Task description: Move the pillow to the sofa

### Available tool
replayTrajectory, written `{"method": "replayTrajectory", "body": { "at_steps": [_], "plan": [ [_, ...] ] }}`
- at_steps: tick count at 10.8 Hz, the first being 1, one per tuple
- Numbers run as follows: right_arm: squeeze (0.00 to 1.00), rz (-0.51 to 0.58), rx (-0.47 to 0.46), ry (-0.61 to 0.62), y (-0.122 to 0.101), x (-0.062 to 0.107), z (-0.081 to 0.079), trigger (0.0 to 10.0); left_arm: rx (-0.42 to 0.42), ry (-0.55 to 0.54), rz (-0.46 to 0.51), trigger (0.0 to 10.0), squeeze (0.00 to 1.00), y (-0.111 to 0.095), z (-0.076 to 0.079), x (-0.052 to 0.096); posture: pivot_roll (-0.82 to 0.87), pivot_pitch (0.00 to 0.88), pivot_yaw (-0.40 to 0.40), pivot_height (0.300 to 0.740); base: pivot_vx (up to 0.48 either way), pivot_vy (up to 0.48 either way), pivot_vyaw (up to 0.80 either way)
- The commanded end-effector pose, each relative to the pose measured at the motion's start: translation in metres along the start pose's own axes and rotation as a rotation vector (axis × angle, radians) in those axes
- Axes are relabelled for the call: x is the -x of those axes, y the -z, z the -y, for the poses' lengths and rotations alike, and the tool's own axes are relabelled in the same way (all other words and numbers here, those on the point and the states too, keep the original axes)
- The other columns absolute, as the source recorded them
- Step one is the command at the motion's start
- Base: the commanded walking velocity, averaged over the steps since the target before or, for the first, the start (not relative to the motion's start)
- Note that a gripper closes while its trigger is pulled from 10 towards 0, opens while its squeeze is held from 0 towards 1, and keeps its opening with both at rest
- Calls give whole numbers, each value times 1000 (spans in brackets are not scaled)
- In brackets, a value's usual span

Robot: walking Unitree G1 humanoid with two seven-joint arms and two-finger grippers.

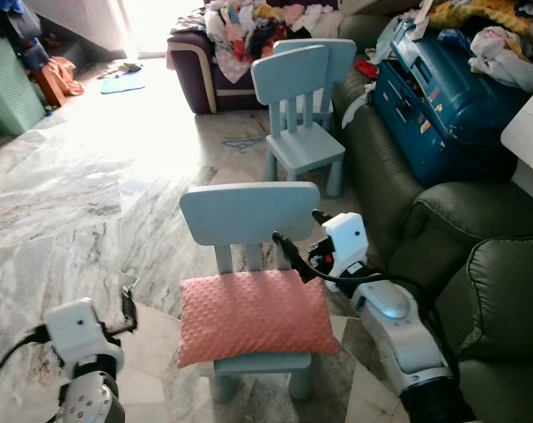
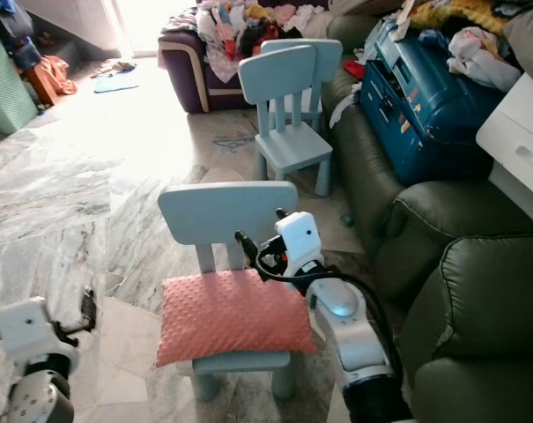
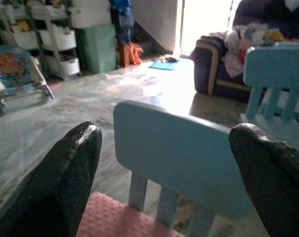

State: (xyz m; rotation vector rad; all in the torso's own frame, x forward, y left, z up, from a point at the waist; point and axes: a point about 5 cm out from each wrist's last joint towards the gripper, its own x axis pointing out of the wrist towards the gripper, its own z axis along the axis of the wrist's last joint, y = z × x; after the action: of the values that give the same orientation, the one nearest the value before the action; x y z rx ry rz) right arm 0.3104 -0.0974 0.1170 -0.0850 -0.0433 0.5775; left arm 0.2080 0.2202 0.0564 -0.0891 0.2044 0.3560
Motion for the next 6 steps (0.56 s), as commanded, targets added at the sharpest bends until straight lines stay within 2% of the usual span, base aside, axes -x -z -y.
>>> {"method": "replayTrajectory", "body": {
  "at_steps": [1, 2, 3, 6],
  "plan": [
    [0, -30, -6, 21, 4, -2, 1, 10000, -27, 33, -56, 10000, 0, 9, -1, -2, -104, 80, 34, 740, 0, 0, 0],
    [0, -76, -44, 56, 14, 0, 6, 10000, -63, 95, -113, 10000, 0, 20, 5, -3, -104, 88, 36, 740, 0, 0, 0],
    [0, -93, -60, 76, 19, 3, 9, 10000, -96, 120, -127, 10000, 0, 25, 8, -1, -105, 99, 38, 740, 0, 0, 0],
    [0, -118, -65, 129, 26, 15, 12, 10000, -91, 197, -174, 10000, 0, 34, 16, 6, -108, 130, 47, 740, 0, 0, 0]
  ]
}}
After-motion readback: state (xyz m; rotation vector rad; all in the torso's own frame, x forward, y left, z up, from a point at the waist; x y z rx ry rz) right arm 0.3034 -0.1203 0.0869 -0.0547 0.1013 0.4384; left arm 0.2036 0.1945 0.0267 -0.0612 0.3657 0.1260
